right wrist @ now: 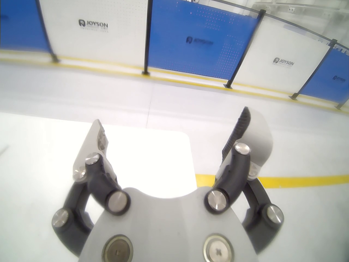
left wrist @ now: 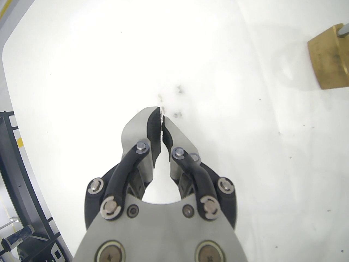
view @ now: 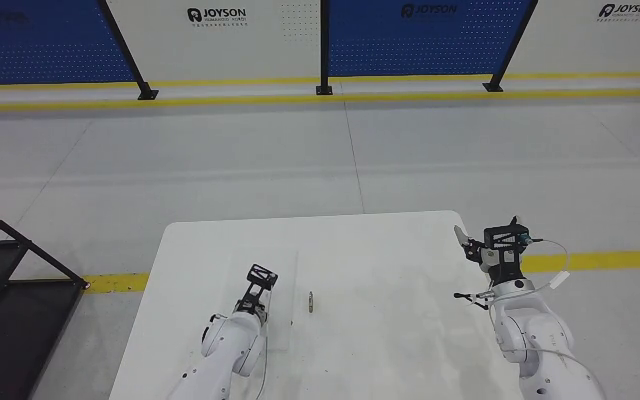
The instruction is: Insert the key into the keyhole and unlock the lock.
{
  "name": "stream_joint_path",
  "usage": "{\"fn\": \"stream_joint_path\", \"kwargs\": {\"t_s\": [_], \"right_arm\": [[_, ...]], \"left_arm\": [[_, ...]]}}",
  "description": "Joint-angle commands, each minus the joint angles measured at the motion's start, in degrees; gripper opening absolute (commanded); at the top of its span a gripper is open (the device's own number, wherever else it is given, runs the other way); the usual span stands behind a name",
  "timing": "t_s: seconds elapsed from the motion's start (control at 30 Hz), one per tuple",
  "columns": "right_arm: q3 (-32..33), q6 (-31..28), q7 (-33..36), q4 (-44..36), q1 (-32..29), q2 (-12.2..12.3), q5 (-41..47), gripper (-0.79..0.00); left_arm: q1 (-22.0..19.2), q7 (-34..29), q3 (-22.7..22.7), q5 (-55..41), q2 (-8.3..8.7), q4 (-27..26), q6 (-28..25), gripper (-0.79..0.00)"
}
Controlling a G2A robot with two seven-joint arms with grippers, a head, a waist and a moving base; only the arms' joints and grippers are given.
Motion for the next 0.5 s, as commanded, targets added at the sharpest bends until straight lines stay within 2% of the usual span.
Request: {"fn": "stream_joint_path", "kwargs": {"t_s": [0.0,0.23,0.37,0.47], "right_arm": [[0.0,0.0,0.0,0.0,0.0,0.0,0.0,0.000],[0.0,0.0,0.0,0.0,0.0,0.0,0.0,0.000],[0.0,0.0,0.0,0.0,0.0,0.0,0.0,0.000],[0.0,0.0,0.0,0.0,0.0,0.0,0.0,0.000]], "left_arm": [[0.0,0.0,-0.1,0.0,-0.05,0.0,0.0,-0.785],[1.3,0.6,-1.1,0.3,-0.01,-2.0,-0.1,-0.785],[3.7,2.3,-2.1,0.4,0.20,-5.2,-0.5,-0.785],[6.1,5.9,-3.3,0.1,0.46,-8.7,-1.1,-0.785]]}}
